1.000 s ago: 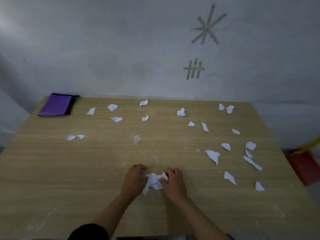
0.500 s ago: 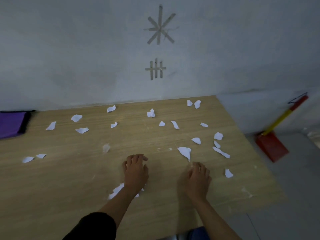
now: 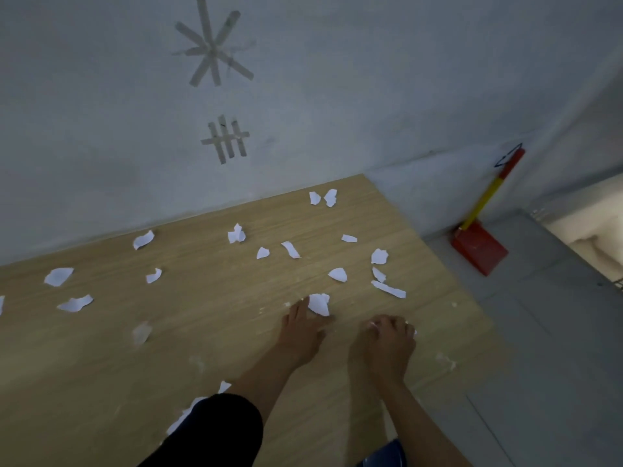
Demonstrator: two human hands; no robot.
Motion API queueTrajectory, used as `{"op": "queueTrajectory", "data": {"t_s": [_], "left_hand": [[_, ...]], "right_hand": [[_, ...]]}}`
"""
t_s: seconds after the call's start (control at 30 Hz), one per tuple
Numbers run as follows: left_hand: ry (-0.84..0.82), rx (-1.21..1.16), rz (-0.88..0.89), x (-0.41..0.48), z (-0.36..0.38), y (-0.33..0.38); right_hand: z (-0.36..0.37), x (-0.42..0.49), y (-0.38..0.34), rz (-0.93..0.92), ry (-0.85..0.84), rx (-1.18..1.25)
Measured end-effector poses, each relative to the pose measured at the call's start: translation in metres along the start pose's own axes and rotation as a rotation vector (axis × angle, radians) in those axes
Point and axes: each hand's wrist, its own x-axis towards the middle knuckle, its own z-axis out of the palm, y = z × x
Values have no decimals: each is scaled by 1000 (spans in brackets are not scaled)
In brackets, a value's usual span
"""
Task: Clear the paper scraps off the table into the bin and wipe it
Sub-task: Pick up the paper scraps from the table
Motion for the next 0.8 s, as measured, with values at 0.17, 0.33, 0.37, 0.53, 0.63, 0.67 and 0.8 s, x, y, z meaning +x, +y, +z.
{"op": "queueTrajectory", "data": {"t_s": [0.17, 0.33, 0.37, 0.53, 0.63, 0.67, 0.8], "left_hand": [[-17, -4, 16, 17, -1, 3], [214, 46, 44, 33, -3, 4], [216, 72, 63, 37, -6, 4], [282, -194, 23, 51, -15, 2], [315, -278, 30, 57, -22, -1], [315, -285, 40, 59, -23, -2], [454, -354, 137, 64, -26, 1]], "right_hand": [[-11, 21, 27, 169, 26, -44], [-8, 33, 39, 79, 18, 133], [-9, 36, 37, 85, 15, 186], [-9, 58, 20, 28, 23, 304], [-10, 78, 13, -82, -66, 308], [-9, 85, 12, -110, -106, 298], [-4, 104, 4, -125, -245, 226]]}}
